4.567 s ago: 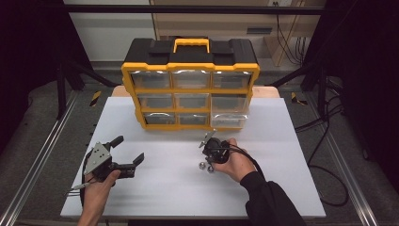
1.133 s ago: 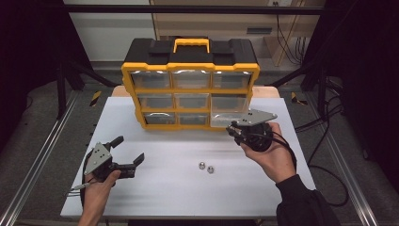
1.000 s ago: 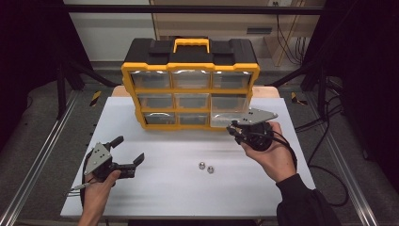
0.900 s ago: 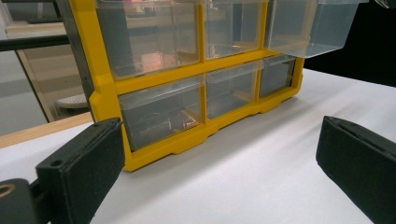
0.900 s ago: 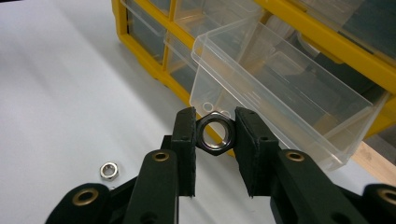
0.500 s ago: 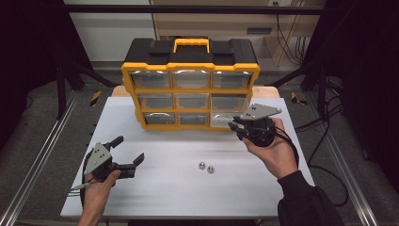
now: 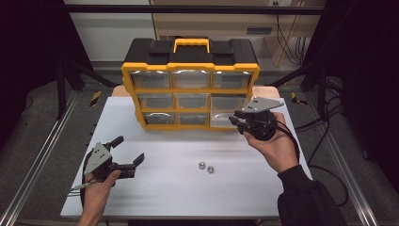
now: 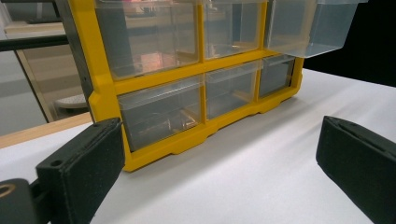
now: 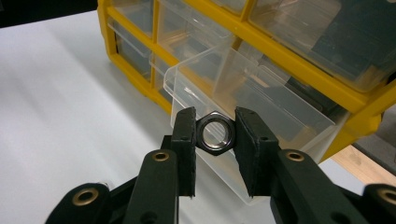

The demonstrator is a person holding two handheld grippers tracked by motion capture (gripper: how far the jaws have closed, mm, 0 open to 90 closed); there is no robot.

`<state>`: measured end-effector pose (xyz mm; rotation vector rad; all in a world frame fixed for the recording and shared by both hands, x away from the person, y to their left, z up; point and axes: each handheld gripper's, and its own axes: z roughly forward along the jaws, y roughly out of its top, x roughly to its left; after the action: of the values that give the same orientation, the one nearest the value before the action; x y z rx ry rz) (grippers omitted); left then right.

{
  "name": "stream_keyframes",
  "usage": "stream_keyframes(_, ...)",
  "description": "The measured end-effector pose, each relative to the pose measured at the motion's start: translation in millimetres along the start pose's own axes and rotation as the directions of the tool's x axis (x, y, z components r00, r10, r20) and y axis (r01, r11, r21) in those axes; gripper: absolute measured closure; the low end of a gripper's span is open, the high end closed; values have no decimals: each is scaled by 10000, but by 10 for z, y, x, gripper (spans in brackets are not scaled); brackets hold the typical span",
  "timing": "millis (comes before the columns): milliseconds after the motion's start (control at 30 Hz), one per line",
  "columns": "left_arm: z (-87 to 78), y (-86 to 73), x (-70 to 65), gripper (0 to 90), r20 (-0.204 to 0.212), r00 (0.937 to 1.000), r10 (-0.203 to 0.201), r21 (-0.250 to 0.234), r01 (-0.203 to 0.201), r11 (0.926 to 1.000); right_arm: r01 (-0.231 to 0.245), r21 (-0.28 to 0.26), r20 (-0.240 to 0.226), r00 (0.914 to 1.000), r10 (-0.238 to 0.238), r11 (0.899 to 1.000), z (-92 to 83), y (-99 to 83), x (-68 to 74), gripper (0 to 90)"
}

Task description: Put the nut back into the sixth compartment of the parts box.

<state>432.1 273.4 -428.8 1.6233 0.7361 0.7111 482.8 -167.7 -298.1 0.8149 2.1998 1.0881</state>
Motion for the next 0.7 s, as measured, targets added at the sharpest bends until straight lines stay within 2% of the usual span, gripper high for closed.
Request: stream_keyframes(700,2,0,-1,11,8,10000,20,23,-20,10000,-365,-139,106,9993,367,9992,-3,2,-87,699)
